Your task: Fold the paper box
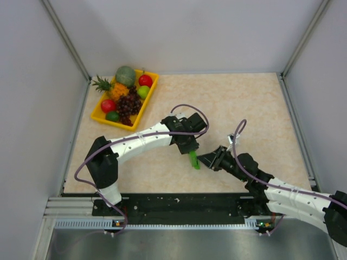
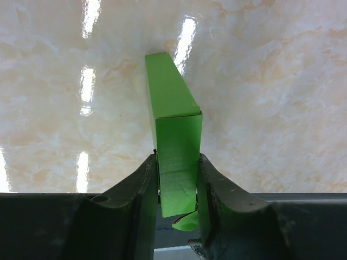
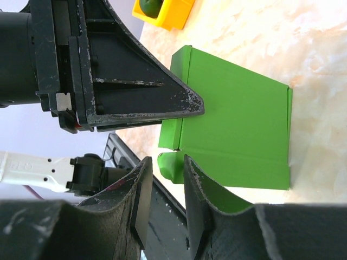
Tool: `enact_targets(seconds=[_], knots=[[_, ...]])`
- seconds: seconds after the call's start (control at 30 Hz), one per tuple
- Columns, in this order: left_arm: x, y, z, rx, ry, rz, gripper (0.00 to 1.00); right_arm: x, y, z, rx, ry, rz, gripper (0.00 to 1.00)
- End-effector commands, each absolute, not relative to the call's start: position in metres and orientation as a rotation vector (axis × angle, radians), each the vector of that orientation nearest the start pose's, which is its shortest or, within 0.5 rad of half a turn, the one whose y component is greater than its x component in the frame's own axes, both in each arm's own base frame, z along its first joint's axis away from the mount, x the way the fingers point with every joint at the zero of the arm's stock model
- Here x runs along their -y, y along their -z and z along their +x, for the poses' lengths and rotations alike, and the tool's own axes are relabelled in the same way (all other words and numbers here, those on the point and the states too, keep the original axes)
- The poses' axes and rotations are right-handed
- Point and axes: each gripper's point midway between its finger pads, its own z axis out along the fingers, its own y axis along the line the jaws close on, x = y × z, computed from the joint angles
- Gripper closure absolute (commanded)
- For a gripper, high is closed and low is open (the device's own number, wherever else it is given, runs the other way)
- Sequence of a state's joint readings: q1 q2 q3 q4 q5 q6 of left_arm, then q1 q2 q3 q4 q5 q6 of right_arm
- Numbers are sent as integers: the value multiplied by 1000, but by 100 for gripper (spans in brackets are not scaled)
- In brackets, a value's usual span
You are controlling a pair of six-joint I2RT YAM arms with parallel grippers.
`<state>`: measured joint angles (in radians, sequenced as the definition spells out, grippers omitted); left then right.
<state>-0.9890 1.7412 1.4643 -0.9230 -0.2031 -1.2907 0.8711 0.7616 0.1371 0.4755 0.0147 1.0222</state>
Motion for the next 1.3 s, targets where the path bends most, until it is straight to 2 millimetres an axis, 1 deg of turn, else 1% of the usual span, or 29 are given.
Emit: enact_targets(seconds=[0.0, 0.07, 0.1, 0.23, 0.3, 0.33, 0.4, 0.5, 0.57, 0.6, 0.87, 0.97, 1.0, 1.03, 1.1, 1.27], knots=[[327, -98, 198, -2808, 256, -498, 100, -260, -146, 168, -1907, -1352, 107, 71], [327, -97, 197, -2813, 251, -496, 100, -259, -143, 168, -1908, -1353, 112, 72], [327, -97, 198, -2812, 253, -496, 100, -261, -142, 164, -1920, -1368, 91, 72], [327, -97, 197, -2815, 252, -491, 100, -260, -135, 165, -1943, -1340, 87, 72], [327, -99, 197, -2813, 259, -494, 100, -260, -135, 166, -1945, -1330, 92, 74], [327, -99, 197, -2812, 261, -496, 100, -262, -135, 163, -1950, -1332, 77, 74], [328, -100, 197, -2811, 263, -496, 100, -261, -135, 166, -1943, -1310, 91, 74], [328, -101, 197, -2810, 261, -492, 100, -264, -140, 168, -1943, -1295, 72, 73], [328, -101, 198, -2812, 261, -483, 100, -265, -137, 168, -1964, -1266, 49, 70], [328, -101, 198, -2813, 256, -481, 100, -265, -138, 169, -1964, -1261, 47, 69], [330, -102, 197, -2813, 257, -468, 100, -266, -146, 171, -1933, -1276, 54, 71], [331, -101, 196, -2816, 263, -470, 100, -264, -145, 170, -1925, -1290, 76, 71], [331, -102, 195, -2817, 269, -472, 100, -261, -141, 168, -1925, -1296, 89, 71], [330, -100, 194, -2822, 267, -482, 100, -261, -146, 169, -1899, -1323, 112, 71], [332, -100, 193, -2819, 300, -491, 100, -260, -146, 169, -1896, -1325, 127, 71], [333, -97, 189, -2834, 315, -504, 100, -260, -148, 169, -1892, -1335, 133, 71]])
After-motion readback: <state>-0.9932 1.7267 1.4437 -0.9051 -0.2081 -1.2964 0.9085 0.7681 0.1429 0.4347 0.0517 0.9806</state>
